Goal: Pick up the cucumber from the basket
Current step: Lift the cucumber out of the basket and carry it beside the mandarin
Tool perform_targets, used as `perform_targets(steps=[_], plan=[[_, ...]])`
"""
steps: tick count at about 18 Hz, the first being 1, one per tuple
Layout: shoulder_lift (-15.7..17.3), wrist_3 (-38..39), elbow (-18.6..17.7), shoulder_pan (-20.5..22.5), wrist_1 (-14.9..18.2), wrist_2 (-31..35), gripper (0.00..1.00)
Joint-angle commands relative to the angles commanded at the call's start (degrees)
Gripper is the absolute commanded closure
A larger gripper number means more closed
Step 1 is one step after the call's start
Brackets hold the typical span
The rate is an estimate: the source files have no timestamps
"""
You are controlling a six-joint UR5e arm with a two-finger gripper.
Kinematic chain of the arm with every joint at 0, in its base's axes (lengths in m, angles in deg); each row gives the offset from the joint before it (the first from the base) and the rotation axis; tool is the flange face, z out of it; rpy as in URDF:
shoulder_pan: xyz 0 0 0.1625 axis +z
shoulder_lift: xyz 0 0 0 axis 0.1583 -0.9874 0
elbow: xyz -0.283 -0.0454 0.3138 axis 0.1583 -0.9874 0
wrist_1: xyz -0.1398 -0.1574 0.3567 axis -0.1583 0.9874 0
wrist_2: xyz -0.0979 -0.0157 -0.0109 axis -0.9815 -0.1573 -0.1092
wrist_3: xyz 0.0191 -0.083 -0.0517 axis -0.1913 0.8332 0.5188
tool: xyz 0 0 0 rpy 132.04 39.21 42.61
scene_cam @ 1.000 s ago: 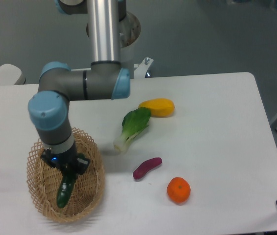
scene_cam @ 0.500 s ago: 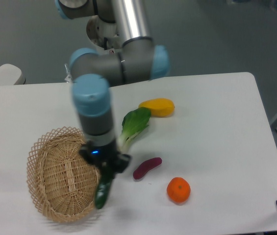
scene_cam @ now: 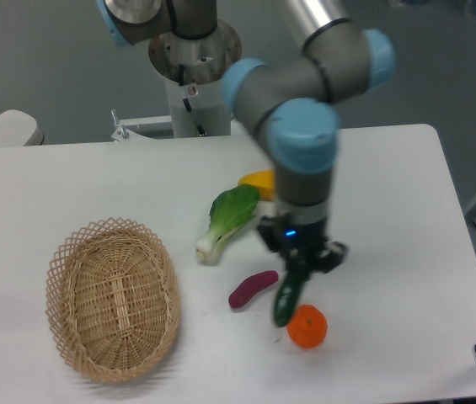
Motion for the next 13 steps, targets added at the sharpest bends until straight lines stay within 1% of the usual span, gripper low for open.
perform_targets(steps=[4,6,13], plan=[[-0.53,-7.75,0.70,3.96,0.00,0.00,0.67],[-0.70,-10.21,0.88,4.84,0.00,-0.09,0.67],[-0.97,-11.01,1.23,5.11,0.53,-0.17,0.67]])
